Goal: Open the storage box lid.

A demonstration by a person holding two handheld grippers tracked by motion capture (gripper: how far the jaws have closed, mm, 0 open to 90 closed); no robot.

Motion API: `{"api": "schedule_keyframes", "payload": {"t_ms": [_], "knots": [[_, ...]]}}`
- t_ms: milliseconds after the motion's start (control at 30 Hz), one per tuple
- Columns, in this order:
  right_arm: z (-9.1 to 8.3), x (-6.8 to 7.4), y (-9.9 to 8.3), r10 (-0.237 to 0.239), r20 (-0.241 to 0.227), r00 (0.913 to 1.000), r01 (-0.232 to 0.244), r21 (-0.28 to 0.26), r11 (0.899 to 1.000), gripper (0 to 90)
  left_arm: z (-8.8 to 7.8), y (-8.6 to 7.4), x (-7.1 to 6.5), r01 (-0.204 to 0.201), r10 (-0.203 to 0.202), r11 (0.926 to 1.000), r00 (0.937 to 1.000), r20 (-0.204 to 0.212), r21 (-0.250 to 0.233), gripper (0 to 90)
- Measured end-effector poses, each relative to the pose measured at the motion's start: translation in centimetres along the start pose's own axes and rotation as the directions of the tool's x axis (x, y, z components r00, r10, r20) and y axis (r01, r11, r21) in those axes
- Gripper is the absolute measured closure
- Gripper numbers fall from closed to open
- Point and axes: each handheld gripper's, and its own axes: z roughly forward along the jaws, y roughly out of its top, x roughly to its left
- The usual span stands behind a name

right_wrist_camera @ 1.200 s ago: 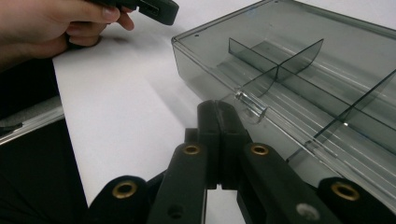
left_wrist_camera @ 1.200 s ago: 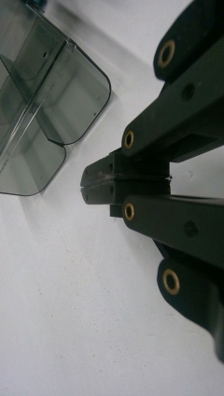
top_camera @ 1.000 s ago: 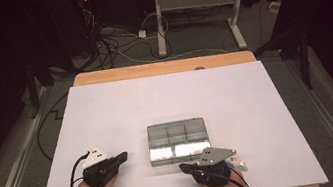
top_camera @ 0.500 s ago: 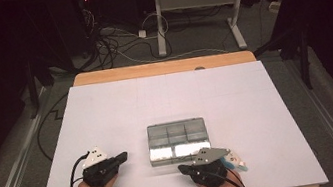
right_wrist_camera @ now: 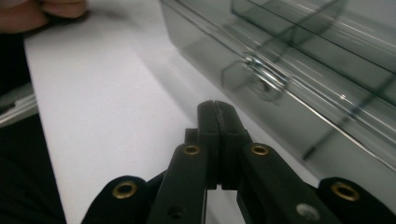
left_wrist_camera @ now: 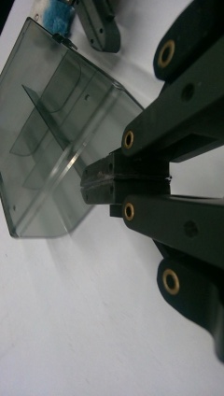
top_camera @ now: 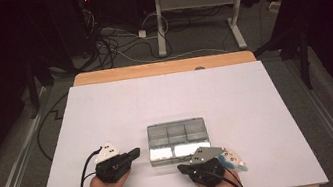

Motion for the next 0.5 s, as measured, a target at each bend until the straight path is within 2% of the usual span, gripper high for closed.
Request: {"api": "schedule_keyframes", "payload": {"t_ms": [100,167,300,333,400,500], "knots": [[0.5,0.0,0.6,-0.022,-0.028,0.9994,0.022,0.006,1.000,90.0,0.7,0.0,0.2,0.026,-0.026,0.9996,0.9997,-0.002,0.007,87.4],[0.9,0.1,0.7,-0.045,-0.022,0.9987,0.046,0.019,0.999,90.0,0.8,0.0,0.1,0.015,-0.015,0.9997,0.9999,-0.003,0.021,87.4],[0.9,-0.1,0.5,-0.024,0.000,0.9997,0.024,0.023,0.999,90.0,0.9,-0.1,-0.1,0.001,0.000,0.9997,1.0000,-0.004,0.023,87.4],[0.8,-0.1,0.5,-0.011,0.011,0.9999,0.011,0.024,1.000,90.0,0.9,-0.2,-0.4,-0.021,0.021,0.9995,0.9996,-0.020,0.024,87.5],[0.7,-0.2,0.4,-0.001,0.026,0.9997,0.001,0.020,1.000,90.0,0.9,-0.2,-0.7,-0.047,0.048,0.9986,0.9985,-0.026,0.026,87.5],[0.5,-0.2,0.3,0.011,0.023,0.9997,-0.011,0.003,1.000,90.0,1.0,-0.2,-0.8,-0.062,0.063,0.9976,0.9977,-0.025,0.032,87.4]]}}
